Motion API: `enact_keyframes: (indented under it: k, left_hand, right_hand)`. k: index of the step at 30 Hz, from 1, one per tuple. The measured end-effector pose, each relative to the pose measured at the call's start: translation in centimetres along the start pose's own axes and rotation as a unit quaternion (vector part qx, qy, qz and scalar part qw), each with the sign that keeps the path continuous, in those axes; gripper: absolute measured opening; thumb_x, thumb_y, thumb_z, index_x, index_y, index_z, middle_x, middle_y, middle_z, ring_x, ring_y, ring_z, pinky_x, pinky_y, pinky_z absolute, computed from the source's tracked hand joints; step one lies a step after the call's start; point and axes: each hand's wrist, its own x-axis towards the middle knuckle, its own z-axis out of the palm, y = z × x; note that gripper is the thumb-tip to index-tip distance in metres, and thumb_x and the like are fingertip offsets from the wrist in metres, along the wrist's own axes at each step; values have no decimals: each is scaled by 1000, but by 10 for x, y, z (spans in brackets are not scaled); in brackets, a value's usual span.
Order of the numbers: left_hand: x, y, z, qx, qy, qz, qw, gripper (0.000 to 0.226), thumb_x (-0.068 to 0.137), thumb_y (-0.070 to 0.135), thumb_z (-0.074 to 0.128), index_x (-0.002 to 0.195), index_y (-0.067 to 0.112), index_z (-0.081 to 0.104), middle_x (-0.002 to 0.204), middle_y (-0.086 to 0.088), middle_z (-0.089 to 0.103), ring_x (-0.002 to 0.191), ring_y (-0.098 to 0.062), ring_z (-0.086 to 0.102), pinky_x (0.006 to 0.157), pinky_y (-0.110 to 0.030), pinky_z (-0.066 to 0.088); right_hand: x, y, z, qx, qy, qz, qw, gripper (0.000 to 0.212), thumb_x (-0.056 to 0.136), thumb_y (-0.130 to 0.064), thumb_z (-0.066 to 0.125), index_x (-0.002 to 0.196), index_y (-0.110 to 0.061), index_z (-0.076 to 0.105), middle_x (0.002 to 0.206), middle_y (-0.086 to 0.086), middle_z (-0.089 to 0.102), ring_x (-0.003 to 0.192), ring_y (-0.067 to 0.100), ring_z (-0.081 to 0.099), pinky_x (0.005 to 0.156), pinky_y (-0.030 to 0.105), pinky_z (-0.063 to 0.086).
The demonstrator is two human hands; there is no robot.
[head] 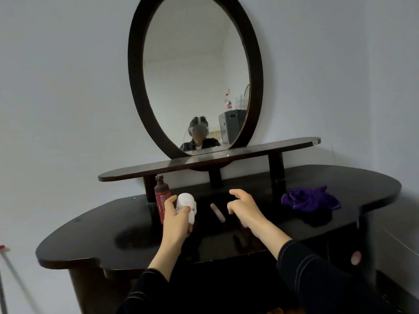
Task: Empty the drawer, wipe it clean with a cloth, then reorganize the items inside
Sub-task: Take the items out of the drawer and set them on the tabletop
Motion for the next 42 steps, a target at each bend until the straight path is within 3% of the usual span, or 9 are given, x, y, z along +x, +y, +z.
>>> enact_keyframes:
  k: [2,8,13,19,26,31,34,37,42]
  left_hand:
    - [-1,1,-1,-5,1,-2,1000,48,97,12,50,141,24,38,110,-13,58,43,-13,51,35,-21,36]
    - [-4,3,0,0,-6,2,1000,43,98,13,49,139,25,40,110,-13,58,44,-14,51,37,-22,37]
    - [-3,4,1,7,-8,6,1000,42,98,13,48,138,23,40,109,-13,58,49,-16,51,37,-22,37]
    - [-1,-1,1,15,-7,6,1000,42,98,13,48,138,23,39,102,-12,58,48,-15,51,37,-20,37]
    - [-4,2,1,26,-7,14,1000,41,97,14,48,136,23,40,106,-12,59,51,-16,52,38,-20,37]
    - [-7,7,1,19,-1,2,1000,39,97,13,45,135,20,41,103,-9,58,47,-15,50,37,-21,36]
    - [-9,11,0,3,-6,-14,1000,38,96,10,40,132,21,43,107,-12,58,47,-14,52,37,-22,37]
    - [-13,16,1,-20,-39,2,999,40,94,4,45,131,20,46,109,-10,61,55,-15,63,43,-23,44]
    - [-16,16,2,55,-80,112,989,32,93,9,63,124,12,60,107,-9,70,61,-20,71,50,-21,51]
  right_hand:
    - [-1,6,-4,-34,28,-7,999,60,86,-6,53,144,-21,49,133,0,52,55,2,60,45,20,43]
    - [-8,19,-14,-294,108,-46,949,15,93,-28,61,101,-38,70,119,-7,64,96,14,62,65,27,44]
    - [-2,16,1,-421,67,-74,902,30,100,-21,54,127,-31,65,137,-4,52,101,19,64,64,26,42]
    - [19,4,32,-391,44,-68,917,37,101,-37,44,73,-22,61,80,-4,67,77,20,67,56,28,42]
    - [13,7,33,-306,13,-97,947,21,93,-28,54,103,-28,71,102,-14,68,95,11,64,84,36,56]
    - [6,12,38,-416,-82,-172,889,23,92,-38,51,109,-43,65,109,-16,64,113,20,51,83,35,41]
    - [7,9,35,-317,-79,-142,935,23,91,-31,54,92,-52,63,95,-24,63,105,11,57,83,31,45]
    - [7,5,27,-84,-33,-84,992,21,93,-32,60,113,-32,66,103,-9,73,91,8,67,82,29,54]
    - [3,1,25,-34,-94,-53,994,30,94,-41,63,119,-34,49,94,-9,75,68,6,70,58,21,48]
